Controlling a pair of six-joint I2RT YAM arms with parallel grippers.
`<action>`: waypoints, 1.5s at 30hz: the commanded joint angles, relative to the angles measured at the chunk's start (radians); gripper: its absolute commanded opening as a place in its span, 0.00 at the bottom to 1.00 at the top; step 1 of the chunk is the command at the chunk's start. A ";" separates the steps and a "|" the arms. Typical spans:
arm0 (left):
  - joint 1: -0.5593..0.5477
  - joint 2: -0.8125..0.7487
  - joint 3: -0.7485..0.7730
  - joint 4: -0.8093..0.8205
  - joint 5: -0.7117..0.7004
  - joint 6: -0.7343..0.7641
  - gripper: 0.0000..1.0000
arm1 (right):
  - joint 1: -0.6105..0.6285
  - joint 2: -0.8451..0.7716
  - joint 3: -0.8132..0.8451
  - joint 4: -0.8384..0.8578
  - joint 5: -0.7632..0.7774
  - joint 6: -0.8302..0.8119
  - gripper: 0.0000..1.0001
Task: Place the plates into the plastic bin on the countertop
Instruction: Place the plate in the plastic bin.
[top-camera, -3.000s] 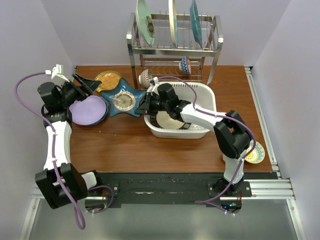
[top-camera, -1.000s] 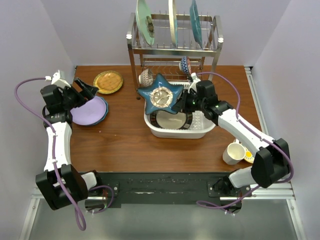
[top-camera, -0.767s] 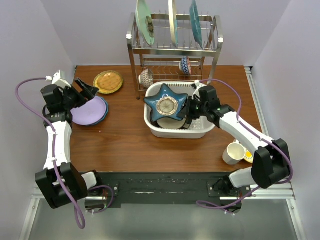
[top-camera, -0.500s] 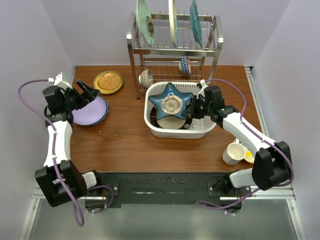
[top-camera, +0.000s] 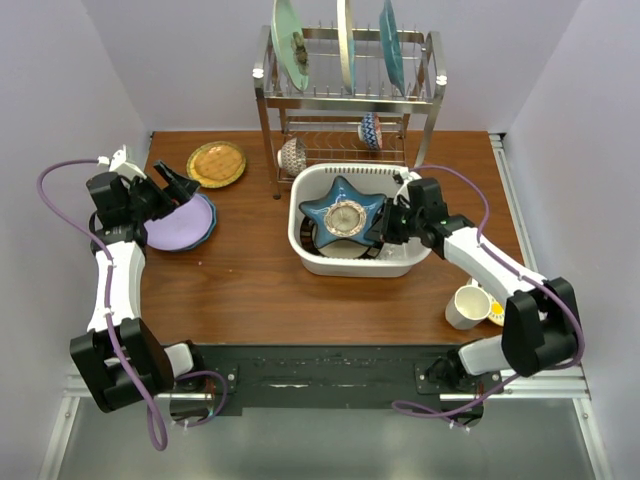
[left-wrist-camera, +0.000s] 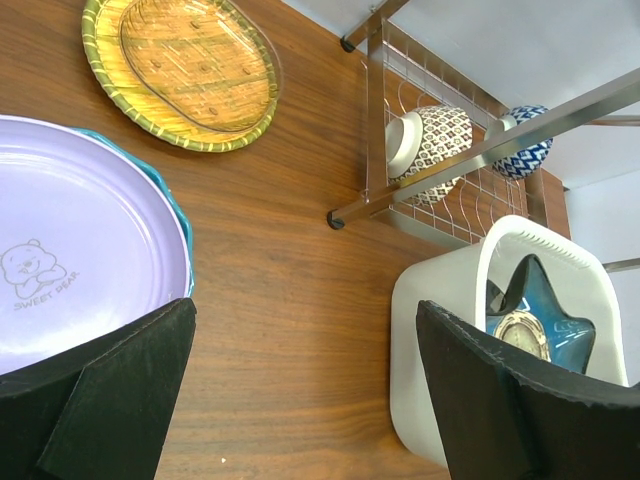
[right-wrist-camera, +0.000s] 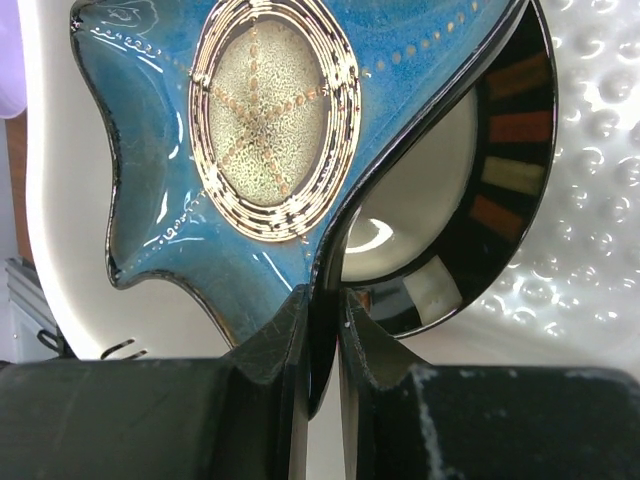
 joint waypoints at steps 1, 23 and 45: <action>0.005 0.004 -0.004 0.037 0.019 0.024 0.97 | -0.008 0.000 0.010 0.175 -0.077 0.001 0.00; 0.005 0.020 -0.012 0.040 0.020 0.024 0.97 | -0.009 0.126 0.014 0.158 -0.110 0.004 0.01; 0.006 0.033 -0.024 0.051 0.008 0.012 0.97 | -0.021 0.053 0.060 -0.004 0.038 -0.090 0.71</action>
